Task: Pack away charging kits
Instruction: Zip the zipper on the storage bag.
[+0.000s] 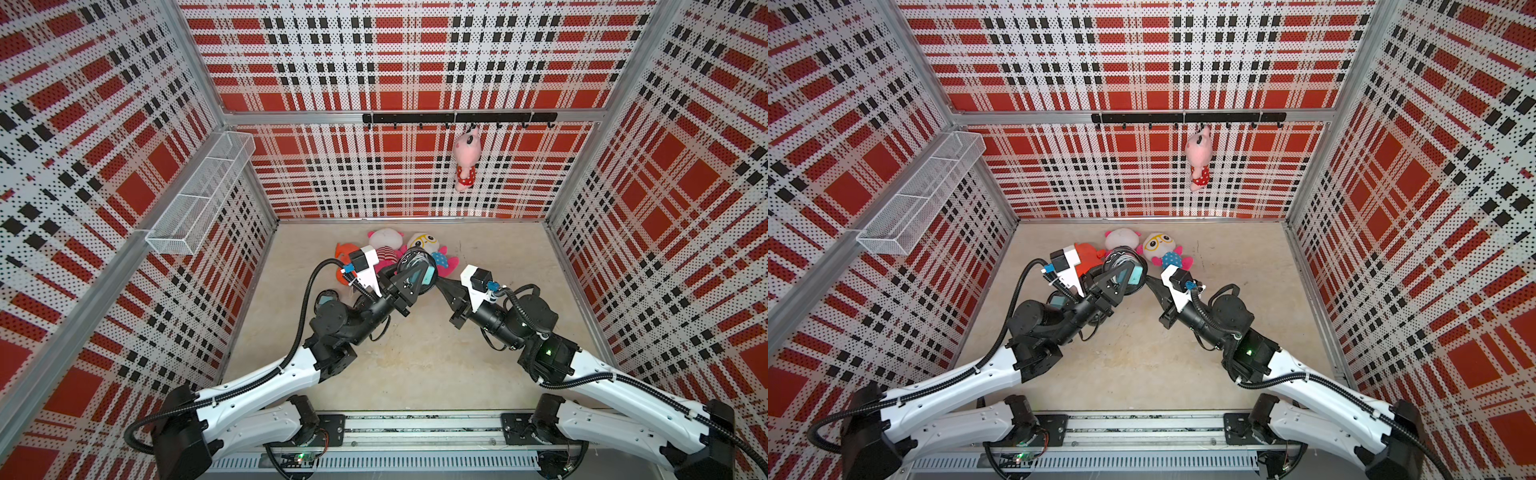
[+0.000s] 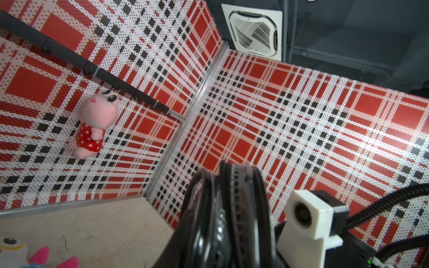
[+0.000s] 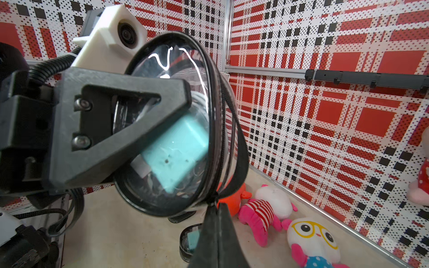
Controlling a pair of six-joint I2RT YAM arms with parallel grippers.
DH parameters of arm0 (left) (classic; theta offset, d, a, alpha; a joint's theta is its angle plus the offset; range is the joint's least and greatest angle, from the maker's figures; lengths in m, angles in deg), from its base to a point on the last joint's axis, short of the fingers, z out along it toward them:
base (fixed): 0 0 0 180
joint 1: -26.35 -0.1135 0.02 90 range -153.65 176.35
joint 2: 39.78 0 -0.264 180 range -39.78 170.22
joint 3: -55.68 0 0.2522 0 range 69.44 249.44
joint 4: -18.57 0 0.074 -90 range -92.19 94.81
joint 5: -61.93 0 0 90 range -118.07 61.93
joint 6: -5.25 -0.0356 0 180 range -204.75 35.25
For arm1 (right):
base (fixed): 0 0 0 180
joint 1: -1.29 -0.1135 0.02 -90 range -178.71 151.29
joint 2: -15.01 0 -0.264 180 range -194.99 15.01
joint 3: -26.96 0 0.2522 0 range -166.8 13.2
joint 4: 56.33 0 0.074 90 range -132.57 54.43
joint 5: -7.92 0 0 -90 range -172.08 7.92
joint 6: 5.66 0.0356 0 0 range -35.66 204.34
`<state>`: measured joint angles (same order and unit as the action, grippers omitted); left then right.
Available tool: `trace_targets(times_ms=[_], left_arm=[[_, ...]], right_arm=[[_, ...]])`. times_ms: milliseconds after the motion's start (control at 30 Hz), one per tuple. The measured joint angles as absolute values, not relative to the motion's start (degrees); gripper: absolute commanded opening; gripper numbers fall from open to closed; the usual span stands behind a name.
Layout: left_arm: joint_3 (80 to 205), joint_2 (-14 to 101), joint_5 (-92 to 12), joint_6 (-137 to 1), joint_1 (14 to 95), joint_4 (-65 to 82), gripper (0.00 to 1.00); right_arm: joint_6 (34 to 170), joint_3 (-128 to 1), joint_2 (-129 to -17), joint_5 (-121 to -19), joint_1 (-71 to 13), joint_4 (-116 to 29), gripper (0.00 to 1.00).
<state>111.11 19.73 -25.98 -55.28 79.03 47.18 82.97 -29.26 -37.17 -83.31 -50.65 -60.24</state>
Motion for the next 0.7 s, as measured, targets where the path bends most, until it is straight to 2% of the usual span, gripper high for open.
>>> trace_targets(times_ms=[533, 700], left_arm=[[116.7, 19.1, -24.6, -55.7, 79.0, 37.4, 0.0], [118.4, 19.5, -24.6, -55.7, 79.0, 34.5, 0.0]], right_arm=[[76.8, -34.0, -37.3, -82.8, -48.8, -55.6, 0.0], [74.9, -35.1, -37.8, -79.7, -47.9, -53.8, 0.0]])
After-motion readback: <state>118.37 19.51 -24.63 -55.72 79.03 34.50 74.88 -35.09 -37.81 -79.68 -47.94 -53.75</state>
